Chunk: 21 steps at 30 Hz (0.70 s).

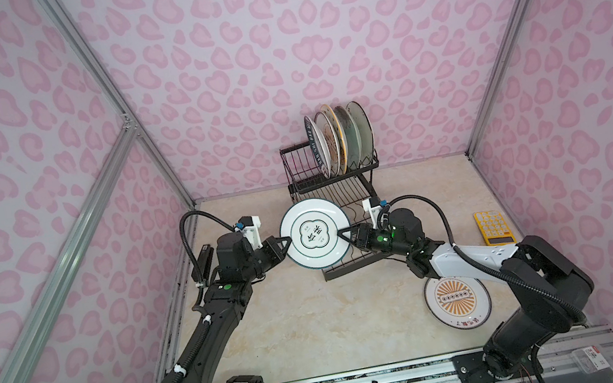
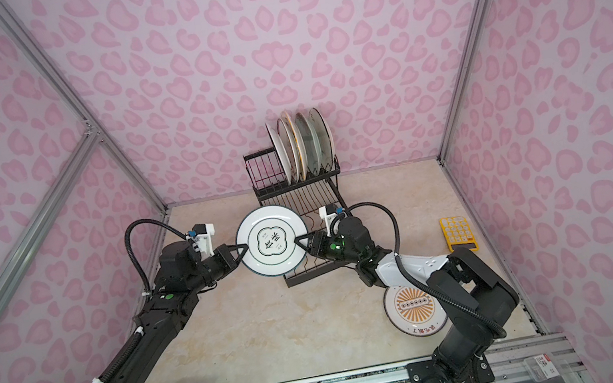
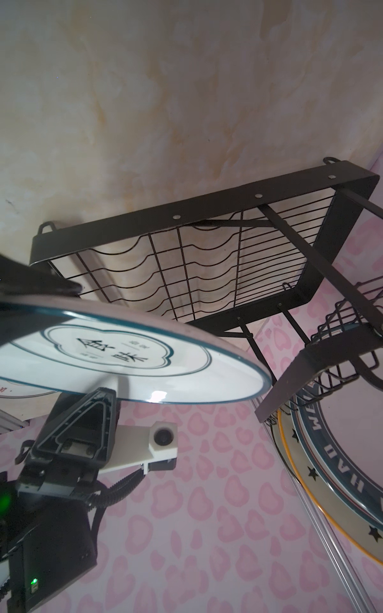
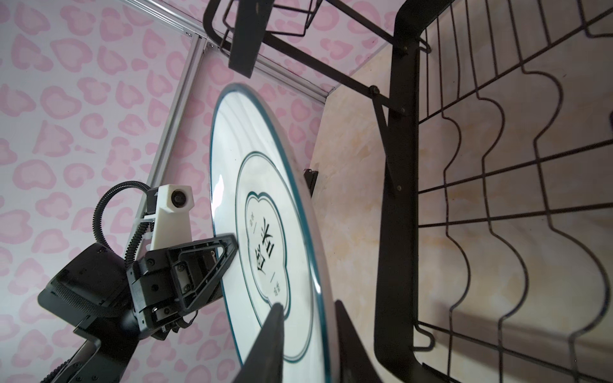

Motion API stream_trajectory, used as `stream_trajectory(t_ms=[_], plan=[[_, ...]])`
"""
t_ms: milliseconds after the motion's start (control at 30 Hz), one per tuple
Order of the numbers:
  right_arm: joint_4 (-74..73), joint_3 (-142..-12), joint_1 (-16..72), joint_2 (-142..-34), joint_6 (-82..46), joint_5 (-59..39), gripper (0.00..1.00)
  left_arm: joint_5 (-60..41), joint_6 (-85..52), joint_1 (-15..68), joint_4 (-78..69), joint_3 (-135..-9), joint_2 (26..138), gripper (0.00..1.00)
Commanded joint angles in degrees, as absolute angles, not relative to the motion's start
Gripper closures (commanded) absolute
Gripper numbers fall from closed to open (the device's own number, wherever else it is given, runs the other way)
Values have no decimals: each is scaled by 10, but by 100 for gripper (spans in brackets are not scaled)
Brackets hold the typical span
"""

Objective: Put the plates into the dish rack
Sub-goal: 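Lift the plate toward the rack with the right gripper while the left gripper holds it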

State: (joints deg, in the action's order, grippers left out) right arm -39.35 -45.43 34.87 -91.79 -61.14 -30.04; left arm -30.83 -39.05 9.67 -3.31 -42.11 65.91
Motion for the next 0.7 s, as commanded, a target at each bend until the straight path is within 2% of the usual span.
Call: stream_trajectory(t_ms=[0, 433, 667], plan=[[-437, -459, 352, -928, -624, -315, 74, -309, -389, 97, -64, -423, 650, 97], [-440, -478, 359, -940, -628, -318, 77, -322, -389, 97, -72, -412, 644, 97], [-431, -487, 360, -939, -625, -316, 89, -326, -382, 97, -64, -411, 641, 97]])
